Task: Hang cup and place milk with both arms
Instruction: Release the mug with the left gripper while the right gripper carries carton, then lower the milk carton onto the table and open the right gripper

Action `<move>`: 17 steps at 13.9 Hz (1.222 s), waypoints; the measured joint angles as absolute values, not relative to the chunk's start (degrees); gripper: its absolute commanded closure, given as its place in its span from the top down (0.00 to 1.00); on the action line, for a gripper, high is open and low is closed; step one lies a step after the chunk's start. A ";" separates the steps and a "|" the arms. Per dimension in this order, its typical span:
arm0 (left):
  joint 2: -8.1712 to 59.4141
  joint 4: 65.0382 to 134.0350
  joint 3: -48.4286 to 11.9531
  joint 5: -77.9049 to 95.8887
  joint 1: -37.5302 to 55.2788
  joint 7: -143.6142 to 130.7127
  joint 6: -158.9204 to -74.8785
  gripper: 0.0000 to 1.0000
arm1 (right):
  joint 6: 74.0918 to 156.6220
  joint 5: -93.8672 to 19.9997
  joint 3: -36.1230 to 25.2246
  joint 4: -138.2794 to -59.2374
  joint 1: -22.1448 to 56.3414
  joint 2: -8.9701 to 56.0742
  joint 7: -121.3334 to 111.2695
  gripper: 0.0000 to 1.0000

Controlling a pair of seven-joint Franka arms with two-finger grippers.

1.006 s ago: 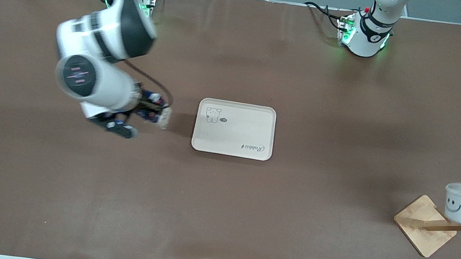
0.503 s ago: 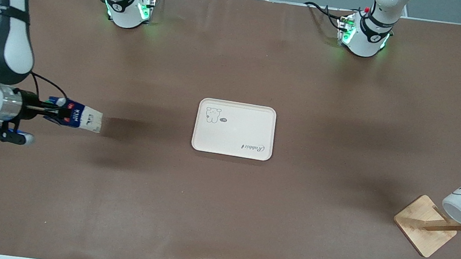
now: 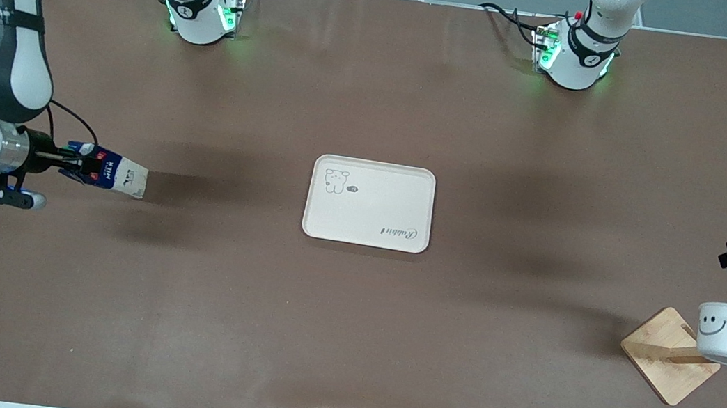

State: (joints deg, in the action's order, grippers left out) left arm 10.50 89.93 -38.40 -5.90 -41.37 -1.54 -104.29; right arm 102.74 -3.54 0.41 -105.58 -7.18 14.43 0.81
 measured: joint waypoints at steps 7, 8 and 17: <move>6.72 85.49 -42.07 -5.89 -41.39 -6.85 -93.32 1.00 | 110.50 -3.27 0.47 -114.66 -9.45 11.95 -0.15 0.33; 6.01 85.48 -42.37 -5.89 -41.38 -8.09 -92.40 1.00 | 110.70 -3.27 0.49 -114.83 -9.47 11.95 -0.15 0.71; 2.22 85.46 -37.33 -3.66 -34.11 -9.26 -89.59 1.00 | 110.71 -3.26 0.61 -115.29 -9.55 12.61 -0.17 1.00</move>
State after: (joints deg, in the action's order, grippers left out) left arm 2.22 85.46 -37.33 -3.66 -34.11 -9.26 -89.59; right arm 110.71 -3.26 0.61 -115.29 -9.55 12.61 -0.17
